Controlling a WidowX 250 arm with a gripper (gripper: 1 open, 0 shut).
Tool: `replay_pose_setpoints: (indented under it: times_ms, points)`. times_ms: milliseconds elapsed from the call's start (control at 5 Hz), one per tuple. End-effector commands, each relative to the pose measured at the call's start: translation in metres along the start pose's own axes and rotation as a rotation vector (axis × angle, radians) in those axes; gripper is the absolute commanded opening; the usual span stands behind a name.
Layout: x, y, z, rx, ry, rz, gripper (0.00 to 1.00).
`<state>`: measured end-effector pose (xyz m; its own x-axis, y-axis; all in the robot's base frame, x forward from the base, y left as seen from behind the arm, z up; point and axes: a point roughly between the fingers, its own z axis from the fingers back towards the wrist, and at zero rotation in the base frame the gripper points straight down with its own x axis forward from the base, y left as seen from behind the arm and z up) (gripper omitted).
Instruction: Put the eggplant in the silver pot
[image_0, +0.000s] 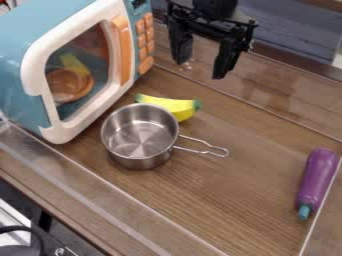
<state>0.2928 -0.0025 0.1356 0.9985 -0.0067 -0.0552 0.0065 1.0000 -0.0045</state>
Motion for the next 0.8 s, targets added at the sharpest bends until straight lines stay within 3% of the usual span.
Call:
replay_pose_setpoints:
  times_ms: [0,200,600]
  points:
    - [0.000,-0.022,-0.023,-0.011,0.047,-0.019,1.00]
    - [0.001,-0.063,-0.036,-0.031,0.044,-0.062,1.00]
    - [-0.003,-0.147,-0.066,-0.056,-0.030,-0.107,1.00]
